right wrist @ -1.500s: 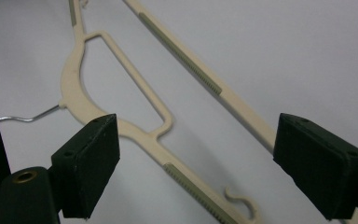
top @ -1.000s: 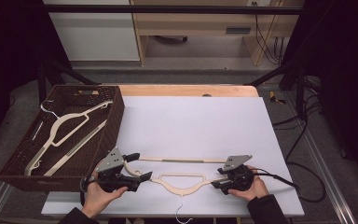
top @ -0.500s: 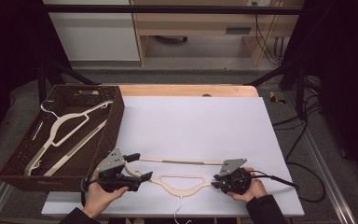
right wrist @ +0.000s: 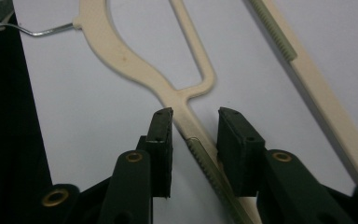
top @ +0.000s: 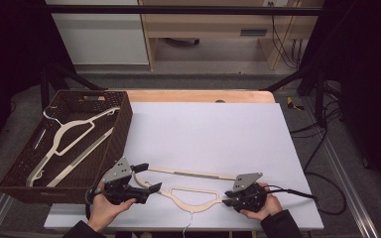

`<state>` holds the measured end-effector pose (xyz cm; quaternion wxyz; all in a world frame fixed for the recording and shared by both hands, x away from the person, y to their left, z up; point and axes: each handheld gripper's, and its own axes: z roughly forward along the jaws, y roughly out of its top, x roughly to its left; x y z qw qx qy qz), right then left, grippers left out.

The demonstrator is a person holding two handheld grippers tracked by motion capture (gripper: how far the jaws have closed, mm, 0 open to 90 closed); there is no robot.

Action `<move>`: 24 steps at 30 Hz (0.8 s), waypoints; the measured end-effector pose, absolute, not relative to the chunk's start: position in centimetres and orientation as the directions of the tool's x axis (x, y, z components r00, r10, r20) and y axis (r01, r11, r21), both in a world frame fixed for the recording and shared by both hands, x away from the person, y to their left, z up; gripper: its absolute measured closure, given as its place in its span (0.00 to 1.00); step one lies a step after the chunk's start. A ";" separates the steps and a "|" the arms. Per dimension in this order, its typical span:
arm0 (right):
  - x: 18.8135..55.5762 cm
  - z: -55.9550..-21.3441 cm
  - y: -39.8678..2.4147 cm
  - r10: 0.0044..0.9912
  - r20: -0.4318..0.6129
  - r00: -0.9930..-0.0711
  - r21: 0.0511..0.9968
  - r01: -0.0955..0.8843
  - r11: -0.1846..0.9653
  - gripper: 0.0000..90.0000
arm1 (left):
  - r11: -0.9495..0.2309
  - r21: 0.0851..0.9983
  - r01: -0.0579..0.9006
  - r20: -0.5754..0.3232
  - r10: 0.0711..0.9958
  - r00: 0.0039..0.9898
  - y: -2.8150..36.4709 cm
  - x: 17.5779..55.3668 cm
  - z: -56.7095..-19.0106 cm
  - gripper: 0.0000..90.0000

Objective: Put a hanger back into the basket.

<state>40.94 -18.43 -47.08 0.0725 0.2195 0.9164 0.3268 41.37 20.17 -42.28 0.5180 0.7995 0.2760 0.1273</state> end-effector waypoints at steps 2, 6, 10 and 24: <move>40.7 -47.0 -18.1 0.444 -0.011 -0.896 0.623 0.341 0.704 0.78 | -0.312 0.899 0.308 -0.081 0.571 0.817 20.1 41.3 -42.3 0.21; 40.2 -46.9 -17.6 0.434 -0.044 -0.900 0.612 0.319 0.724 0.84 | -0.317 0.897 0.309 -0.080 0.571 0.817 20.1 41.3 -42.4 0.21; 40.2 -46.6 -17.7 0.451 -0.018 -0.892 0.655 0.331 0.680 1.00 | -0.316 0.896 0.313 -0.083 0.574 0.815 20.1 41.4 -42.4 0.21; 41.5 -45.7 -16.2 0.496 -0.022 -0.868 0.730 0.325 0.601 0.77 | -0.305 0.902 0.306 -0.081 0.577 0.813 20.3 41.4 -42.2 0.21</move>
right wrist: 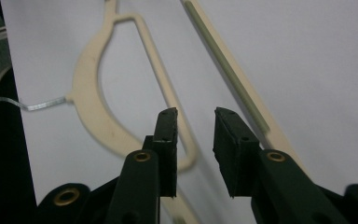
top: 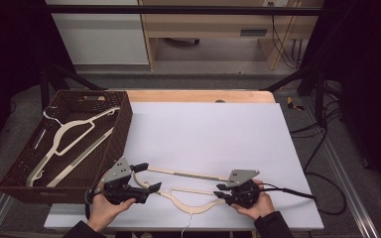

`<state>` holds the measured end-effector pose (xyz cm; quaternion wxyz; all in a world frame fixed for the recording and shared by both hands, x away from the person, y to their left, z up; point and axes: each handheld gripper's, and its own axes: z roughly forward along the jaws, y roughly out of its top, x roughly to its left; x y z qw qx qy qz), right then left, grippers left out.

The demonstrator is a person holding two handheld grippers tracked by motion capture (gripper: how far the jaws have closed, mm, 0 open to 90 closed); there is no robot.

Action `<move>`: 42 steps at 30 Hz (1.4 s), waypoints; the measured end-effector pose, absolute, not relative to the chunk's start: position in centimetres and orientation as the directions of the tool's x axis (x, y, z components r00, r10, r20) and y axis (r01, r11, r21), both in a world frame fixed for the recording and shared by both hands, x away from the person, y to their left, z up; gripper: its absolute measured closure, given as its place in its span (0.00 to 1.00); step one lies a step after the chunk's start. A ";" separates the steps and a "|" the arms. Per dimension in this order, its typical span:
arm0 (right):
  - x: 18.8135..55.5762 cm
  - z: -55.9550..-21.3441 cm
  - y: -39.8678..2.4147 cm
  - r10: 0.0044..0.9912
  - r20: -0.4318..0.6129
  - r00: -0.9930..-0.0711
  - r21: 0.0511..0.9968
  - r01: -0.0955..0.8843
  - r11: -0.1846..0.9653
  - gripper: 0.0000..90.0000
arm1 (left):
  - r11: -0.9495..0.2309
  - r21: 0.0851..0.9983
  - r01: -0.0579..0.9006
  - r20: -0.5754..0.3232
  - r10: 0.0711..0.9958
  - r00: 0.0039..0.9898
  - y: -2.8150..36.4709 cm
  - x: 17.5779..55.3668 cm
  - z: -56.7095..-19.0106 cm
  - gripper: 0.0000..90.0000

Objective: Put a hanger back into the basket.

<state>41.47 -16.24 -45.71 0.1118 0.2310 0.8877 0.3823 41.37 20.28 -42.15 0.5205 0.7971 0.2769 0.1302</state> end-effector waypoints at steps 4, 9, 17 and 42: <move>42.5 -46.1 -13.9 0.473 -0.006 -0.881 0.735 0.317 0.600 0.70 | -0.306 0.902 0.306 -0.081 0.577 0.813 20.3 41.4 -42.2 0.21; 42.9 -47.6 -12.1 0.448 -0.024 -0.893 0.679 0.314 0.663 0.78 | -0.304 0.902 0.307 -0.081 0.578 0.812 20.4 41.4 -42.2 0.21; 43.1 -47.3 -11.7 0.445 -0.001 -0.896 0.650 0.338 0.681 0.93 | -0.305 0.901 0.308 -0.080 0.581 0.810 20.4 41.5 -42.2 0.21; 40.8 -45.6 -14.1 0.519 -0.001 -0.855 0.751 0.342 0.565 0.65 | -0.309 0.898 0.313 -0.081 0.583 0.809 20.5 41.4 -42.2 0.21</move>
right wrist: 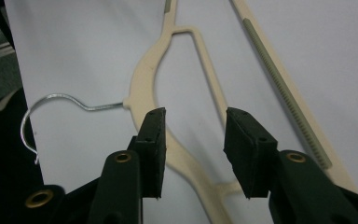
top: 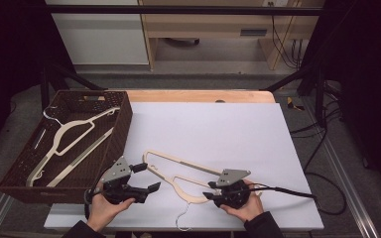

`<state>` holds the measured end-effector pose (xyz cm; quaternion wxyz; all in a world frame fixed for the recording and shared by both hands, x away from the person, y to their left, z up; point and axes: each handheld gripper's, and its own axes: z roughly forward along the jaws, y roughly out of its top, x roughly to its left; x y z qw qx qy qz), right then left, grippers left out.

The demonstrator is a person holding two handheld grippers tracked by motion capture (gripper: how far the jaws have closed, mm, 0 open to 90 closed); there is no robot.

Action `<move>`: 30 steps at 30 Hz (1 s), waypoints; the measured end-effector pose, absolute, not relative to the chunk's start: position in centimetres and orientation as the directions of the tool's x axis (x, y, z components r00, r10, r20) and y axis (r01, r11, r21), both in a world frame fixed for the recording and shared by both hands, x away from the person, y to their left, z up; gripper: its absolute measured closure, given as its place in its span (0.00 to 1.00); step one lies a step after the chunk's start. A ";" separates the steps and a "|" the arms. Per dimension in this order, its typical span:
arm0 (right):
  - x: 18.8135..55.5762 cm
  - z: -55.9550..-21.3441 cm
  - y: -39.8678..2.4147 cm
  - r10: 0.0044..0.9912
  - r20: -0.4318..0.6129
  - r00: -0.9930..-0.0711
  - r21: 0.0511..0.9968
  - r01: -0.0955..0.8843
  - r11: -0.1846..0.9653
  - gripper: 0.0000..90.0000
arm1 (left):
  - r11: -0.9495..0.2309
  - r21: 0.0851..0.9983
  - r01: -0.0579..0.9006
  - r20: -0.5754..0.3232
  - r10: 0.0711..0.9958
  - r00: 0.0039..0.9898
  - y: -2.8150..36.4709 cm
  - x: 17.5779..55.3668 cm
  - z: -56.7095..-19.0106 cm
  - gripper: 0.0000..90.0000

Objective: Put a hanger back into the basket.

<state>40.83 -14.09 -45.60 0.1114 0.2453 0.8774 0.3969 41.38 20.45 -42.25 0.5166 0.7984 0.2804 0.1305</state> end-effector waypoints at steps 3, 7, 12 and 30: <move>40.4 -45.8 -14.7 0.522 -0.043 -0.852 0.731 0.330 0.598 0.60 | -0.308 0.899 0.310 -0.081 0.580 0.811 20.5 41.3 -42.2 0.21; 40.5 -46.6 -17.0 0.552 -0.011 -0.834 0.712 0.381 0.589 0.61 | -0.303 0.900 0.312 -0.085 0.581 0.809 20.6 41.3 -42.1 0.21; 40.2 -47.6 -18.7 0.541 0.007 -0.841 0.675 0.403 0.618 0.67 | -0.311 0.897 0.314 -0.085 0.577 0.812 20.4 41.3 -42.3 0.21; 39.4 -47.2 -17.1 0.479 0.051 -0.876 0.663 0.389 0.640 0.82 | -0.321 0.891 0.320 -0.085 0.575 0.813 20.2 41.3 -42.6 0.21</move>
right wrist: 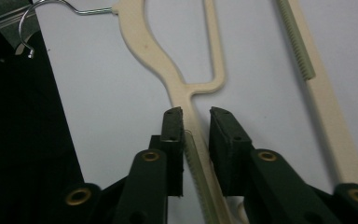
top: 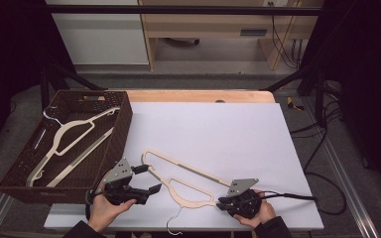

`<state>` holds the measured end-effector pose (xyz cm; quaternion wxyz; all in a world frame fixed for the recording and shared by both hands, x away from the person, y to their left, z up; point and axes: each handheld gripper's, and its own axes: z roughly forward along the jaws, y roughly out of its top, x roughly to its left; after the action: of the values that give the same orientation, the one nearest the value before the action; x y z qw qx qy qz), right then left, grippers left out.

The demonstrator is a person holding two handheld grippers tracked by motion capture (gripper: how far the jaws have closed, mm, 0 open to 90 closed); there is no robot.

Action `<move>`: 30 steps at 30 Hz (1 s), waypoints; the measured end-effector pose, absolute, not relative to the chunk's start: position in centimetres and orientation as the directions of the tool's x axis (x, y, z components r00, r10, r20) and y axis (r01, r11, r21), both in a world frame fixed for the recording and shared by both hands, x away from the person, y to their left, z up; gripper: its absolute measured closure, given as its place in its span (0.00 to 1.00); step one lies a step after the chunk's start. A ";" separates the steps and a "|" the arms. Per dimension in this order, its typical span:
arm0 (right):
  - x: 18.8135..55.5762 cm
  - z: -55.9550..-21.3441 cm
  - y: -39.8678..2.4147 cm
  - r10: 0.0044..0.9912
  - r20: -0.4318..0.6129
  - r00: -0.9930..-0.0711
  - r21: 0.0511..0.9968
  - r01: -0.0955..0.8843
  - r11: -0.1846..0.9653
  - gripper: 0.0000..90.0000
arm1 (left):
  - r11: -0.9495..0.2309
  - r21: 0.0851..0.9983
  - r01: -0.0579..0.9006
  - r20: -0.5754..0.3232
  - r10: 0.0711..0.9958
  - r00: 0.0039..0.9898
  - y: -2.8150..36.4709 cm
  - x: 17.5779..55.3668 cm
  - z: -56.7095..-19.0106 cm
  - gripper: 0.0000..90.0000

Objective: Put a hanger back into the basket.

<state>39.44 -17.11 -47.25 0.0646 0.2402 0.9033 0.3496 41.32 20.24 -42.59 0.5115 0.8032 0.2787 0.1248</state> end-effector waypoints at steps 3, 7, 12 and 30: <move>39.3 -47.4 -17.6 0.463 0.036 -0.886 0.663 0.368 0.652 0.76 | -0.319 0.892 0.319 -0.086 0.575 0.814 20.3 41.3 -42.6 0.21; 39.0 -47.4 -17.7 0.449 0.014 -0.893 0.647 0.351 0.677 0.81 | -0.323 0.890 0.323 -0.089 0.572 0.815 20.2 41.3 -42.6 0.21; 39.1 -47.4 -17.7 0.408 0.001 -0.913 0.646 0.312 0.696 0.87 | -0.324 0.889 0.325 -0.093 0.566 0.819 20.0 41.3 -42.7 0.21; 39.3 -45.4 -17.7 0.406 0.092 -0.909 0.717 0.343 0.606 0.89 | -0.439 0.806 0.398 -0.154 0.493 0.856 16.4 38.8 -46.1 0.35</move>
<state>39.30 -17.70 -45.43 0.0400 0.2091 0.8953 0.3912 38.76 16.39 -46.14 0.4598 0.8467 0.2629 0.0516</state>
